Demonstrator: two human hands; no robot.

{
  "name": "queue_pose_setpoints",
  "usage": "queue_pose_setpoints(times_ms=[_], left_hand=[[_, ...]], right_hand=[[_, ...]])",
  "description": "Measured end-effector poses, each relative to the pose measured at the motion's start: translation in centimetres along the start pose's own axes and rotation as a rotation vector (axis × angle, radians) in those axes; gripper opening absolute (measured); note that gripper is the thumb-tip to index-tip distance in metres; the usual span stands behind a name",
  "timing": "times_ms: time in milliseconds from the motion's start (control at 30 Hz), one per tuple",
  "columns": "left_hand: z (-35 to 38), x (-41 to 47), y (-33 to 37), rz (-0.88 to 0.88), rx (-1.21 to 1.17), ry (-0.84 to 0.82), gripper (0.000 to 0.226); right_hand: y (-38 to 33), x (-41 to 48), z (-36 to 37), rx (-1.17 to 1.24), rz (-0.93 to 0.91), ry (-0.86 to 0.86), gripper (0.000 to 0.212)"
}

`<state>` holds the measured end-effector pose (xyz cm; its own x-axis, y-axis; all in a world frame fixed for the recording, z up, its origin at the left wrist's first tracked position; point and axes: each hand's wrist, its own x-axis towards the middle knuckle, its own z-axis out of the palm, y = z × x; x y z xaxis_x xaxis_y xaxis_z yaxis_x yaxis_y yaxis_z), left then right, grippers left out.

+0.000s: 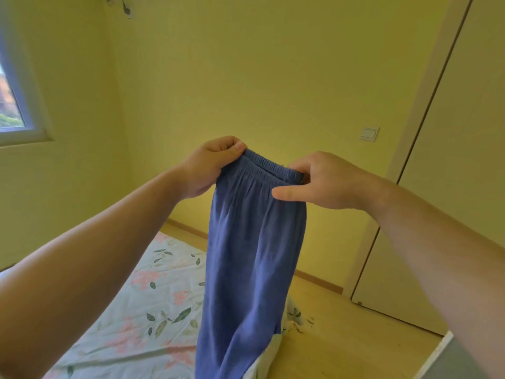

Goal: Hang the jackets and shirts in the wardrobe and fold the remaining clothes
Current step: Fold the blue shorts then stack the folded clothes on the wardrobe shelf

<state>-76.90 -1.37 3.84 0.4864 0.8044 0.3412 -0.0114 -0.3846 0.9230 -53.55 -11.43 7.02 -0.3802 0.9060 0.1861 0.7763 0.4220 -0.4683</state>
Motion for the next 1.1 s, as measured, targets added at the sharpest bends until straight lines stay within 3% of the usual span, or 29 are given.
queue_pose_setpoints(times_ms=[100, 200, 433, 567, 633, 733, 867, 967, 1100], left_hand=[[-0.2, 0.1, -0.5, -0.004, 0.066, -0.015, 0.022], [-0.9, 0.4, -1.4, -0.017, 0.087, -0.03, 0.02], [-2.8, 2.2, -4.7, -0.143, 0.078, -0.26, 0.031], [-3.9, 4.6, -8.0, -0.179, 0.62, -0.276, 0.026], [-3.5, 6.4, -10.1, -0.204, 0.735, -0.252, 0.023], [-2.1, 9.1, -13.5, -0.266, 0.635, -0.219, 0.02], [-0.8, 12.0, -16.5, -0.377, 0.246, -0.04, 0.02], [-0.6, 13.5, -17.0, -0.303, 0.174, 0.049, 0.018], [-1.7, 14.0, -16.8, -0.124, 0.274, 0.109, 0.018]], right_hand=[[0.9, 0.2, 0.0, 0.167, 0.04, -0.071, 0.004], [1.6, 0.7, 0.1, 0.08, 0.088, 0.006, 0.015], [2.8, 2.3, 1.0, 0.017, 0.183, -0.057, 0.014], [5.2, 4.6, 2.9, -0.117, 0.261, -0.048, 0.008], [6.7, 6.2, 4.5, -0.103, 0.328, -0.06, 0.007], [8.9, 8.9, 6.8, -0.067, 0.454, 0.035, 0.004], [11.2, 12.1, 8.5, -0.038, 0.561, 0.218, 0.02], [11.9, 13.4, 8.3, -0.136, 0.52, 0.304, 0.022], [12.3, 14.2, 7.8, -0.265, 0.394, 0.452, 0.011]])
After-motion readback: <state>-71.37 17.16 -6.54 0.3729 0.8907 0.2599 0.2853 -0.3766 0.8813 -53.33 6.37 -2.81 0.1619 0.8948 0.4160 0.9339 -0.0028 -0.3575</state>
